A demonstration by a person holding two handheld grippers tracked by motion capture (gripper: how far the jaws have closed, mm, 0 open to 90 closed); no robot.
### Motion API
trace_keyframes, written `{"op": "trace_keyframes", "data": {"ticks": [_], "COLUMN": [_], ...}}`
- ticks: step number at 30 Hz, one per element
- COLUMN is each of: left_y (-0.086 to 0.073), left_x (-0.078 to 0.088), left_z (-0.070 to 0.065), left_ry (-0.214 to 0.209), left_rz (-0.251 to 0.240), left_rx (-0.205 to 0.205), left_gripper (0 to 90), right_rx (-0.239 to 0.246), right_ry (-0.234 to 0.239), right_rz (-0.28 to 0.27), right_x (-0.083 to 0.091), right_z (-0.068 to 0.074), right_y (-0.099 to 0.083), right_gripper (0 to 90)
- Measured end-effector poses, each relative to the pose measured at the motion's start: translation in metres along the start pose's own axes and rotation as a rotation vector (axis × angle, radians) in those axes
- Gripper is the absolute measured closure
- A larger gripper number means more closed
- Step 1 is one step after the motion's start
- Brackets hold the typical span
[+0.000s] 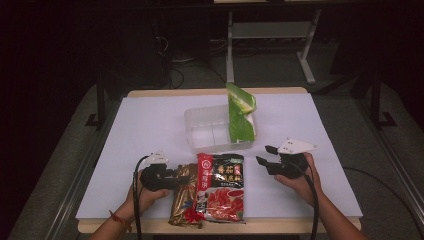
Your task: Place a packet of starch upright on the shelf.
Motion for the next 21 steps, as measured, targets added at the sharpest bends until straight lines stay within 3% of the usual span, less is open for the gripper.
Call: {"op": "trace_keyframes", "data": {"ticks": [8,16,21], "left_y": [0.006,0.015,0.021], "left_x": [0.015,0.03,0.034], "left_z": [-0.003,-0.005,-0.008], "left_ry": [-0.014,0.004,0.019], "left_rz": [-0.058,-0.12,-0.152], "left_rx": [0.0,-0.008,-0.034], "left_gripper": [78.4,81.8,82.6], "right_rx": [-0.022,-0.04,-0.04], "right_ry": [-0.008,-0.027,-0.036], "right_rz": [-0.016,-0.033,-0.037], "right_x": [0.004,0.008,0.009], "right_z": [-0.006,-0.012,-0.014], "right_y": [0.001,0.002,0.003], "right_gripper": [45.8,45.1,43.7]}}
Point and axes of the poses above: each handheld gripper's, and its own axes: x roughly backward along the jaws, y roughly out of its top, z roughly to its left, the point moved 3 cm from there along -x, roughly forward along the jaws, and after that the axes turned 9 degrees about -z, right-handed, at the moved point
